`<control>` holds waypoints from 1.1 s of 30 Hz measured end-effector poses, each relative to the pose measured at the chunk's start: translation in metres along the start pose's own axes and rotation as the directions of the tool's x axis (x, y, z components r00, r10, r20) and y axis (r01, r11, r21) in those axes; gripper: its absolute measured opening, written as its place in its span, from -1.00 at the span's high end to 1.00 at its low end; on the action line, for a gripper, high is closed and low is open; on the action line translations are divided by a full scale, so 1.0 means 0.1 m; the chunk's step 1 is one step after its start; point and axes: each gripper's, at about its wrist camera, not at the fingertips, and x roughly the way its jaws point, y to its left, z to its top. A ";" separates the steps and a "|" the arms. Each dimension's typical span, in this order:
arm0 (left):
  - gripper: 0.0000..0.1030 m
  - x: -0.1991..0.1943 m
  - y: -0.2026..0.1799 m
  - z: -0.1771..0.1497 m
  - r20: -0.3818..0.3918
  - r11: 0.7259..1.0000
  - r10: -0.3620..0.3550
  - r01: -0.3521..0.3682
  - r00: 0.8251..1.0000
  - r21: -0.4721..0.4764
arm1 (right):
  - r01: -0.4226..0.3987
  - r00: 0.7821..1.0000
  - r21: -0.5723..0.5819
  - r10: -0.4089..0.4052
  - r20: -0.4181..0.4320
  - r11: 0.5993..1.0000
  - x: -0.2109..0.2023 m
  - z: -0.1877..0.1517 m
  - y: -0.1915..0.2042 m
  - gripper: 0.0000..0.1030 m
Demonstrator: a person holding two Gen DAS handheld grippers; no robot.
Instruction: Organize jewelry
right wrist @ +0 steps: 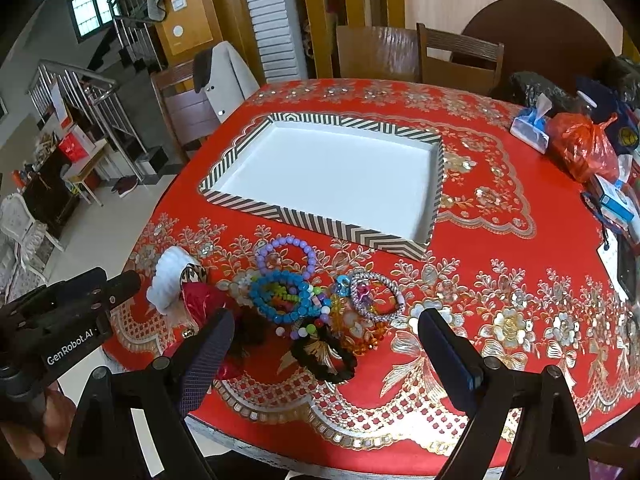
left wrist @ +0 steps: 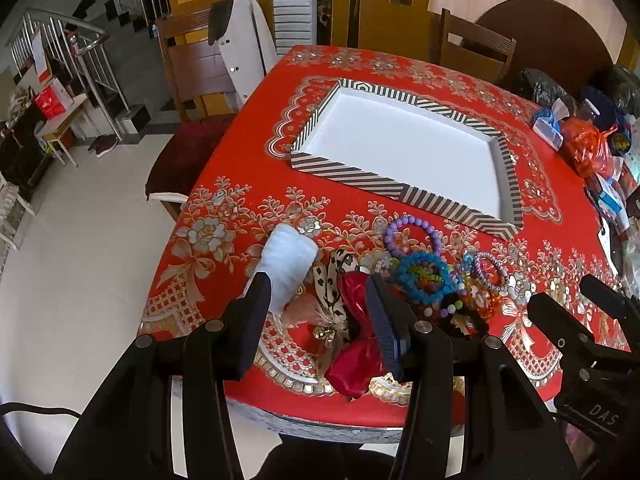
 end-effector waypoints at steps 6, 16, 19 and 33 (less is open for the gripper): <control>0.05 0.00 0.00 0.00 -0.001 1.000 0.000 0.000 1.000 -0.002 | -0.007 1.000 -0.008 0.007 -0.004 1.000 0.02 0.00 0.01 -0.78; 0.05 0.01 0.00 -0.01 -0.004 1.000 0.000 0.000 1.000 0.001 | -0.031 1.000 0.010 0.031 0.004 0.999 0.03 -0.01 -0.03 -0.78; 0.05 0.02 -0.01 -0.01 -0.005 1.000 -0.001 0.001 1.000 0.003 | -0.032 0.999 0.009 0.032 0.002 0.999 0.04 -0.01 -0.03 -0.78; 0.05 0.08 0.02 -0.01 -0.022 1.000 -0.002 0.002 1.000 0.002 | -0.047 0.999 0.001 0.047 -0.016 0.999 0.09 -0.02 0.00 -0.78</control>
